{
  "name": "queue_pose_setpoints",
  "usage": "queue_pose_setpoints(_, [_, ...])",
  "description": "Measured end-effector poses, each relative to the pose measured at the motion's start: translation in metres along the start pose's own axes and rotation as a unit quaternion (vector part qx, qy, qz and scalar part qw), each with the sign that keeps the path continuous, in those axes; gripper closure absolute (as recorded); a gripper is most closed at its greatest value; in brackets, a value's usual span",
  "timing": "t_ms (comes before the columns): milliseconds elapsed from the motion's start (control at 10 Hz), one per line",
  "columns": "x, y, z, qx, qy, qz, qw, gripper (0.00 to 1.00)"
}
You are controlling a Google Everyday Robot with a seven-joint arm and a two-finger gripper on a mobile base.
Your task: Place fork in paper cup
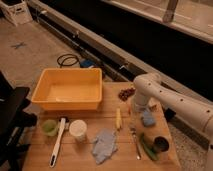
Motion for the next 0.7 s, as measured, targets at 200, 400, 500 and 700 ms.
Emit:
queue_pose_setpoints(200, [0.0008,-0.0024,0.0033,0.000,-0.005,0.001,1.0000,0.46])
queue_pose_setpoints(400, [0.0016,-0.0036,0.0060,-0.003,-0.008,0.001,1.0000,0.29])
queue_pose_setpoints(500, [0.0017,-0.0044,0.0074,-0.005,-0.009,0.001,0.9999,0.26])
queue_pose_setpoints(700, [0.0015,-0.0049,0.0100,-0.008,-0.010,0.001,0.9999,0.26])
